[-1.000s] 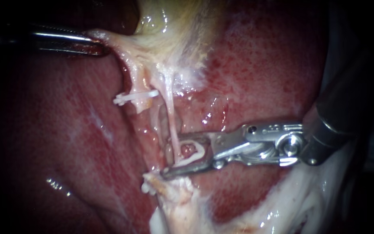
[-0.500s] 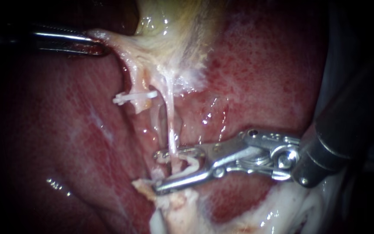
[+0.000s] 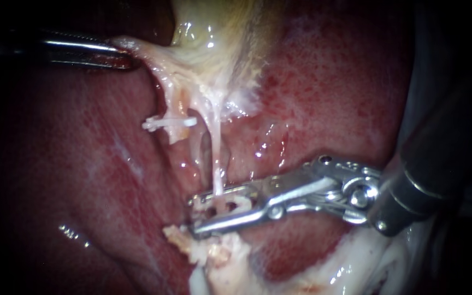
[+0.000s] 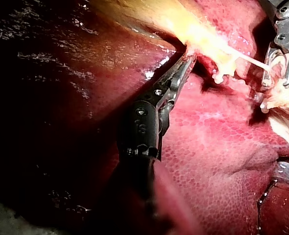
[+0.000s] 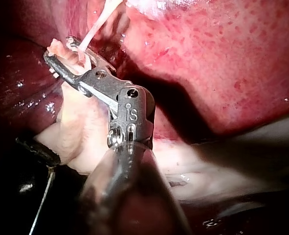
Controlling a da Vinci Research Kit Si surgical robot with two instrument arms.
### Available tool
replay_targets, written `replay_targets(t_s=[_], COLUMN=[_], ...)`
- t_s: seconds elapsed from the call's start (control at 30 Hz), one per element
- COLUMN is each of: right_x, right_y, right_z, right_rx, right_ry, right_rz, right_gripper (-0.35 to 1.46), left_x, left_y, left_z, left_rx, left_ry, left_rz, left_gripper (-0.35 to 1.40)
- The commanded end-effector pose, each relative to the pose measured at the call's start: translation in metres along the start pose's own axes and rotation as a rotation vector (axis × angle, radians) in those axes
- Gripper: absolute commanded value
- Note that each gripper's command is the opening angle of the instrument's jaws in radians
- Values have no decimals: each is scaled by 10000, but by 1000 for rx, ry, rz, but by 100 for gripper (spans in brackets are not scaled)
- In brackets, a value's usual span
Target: Clipping first clip right tube
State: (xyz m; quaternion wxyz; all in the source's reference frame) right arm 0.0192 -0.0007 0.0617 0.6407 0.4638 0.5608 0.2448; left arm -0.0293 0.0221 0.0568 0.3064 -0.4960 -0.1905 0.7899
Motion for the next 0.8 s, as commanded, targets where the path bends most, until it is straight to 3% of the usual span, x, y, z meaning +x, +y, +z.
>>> replay_targets(t_s=[0.03,0.13,0.2,0.33,0.5,0.77,0.8], right_x=[0,-1,-1,0,-1,-5,-6], right_y=[0,-1,-1,-1,-1,4,6], right_z=[0,-1,-1,-1,-2,-2,-2], right_rx=[1,12,21,34,15,19,14], right_ry=[-1,-7,-14,-18,-53,-58,-55], right_rz=[0,-2,15,25,42,45,44], right_gripper=[-6,-29,-35,-35,-35,-35,-29], left_x=[0,0,0,0,0,0,0], left_y=[0,0,0,0,0,-2,-2], left_z=[0,0,0,0,1,2,2], left_rx=[0,0,0,0,0,1,1], left_ry=[0,0,0,0,0,0,0], left_rz=[0,0,0,0,0,0,0], left_gripper=[-35,-35,-35,-35,-35,-35,-35])
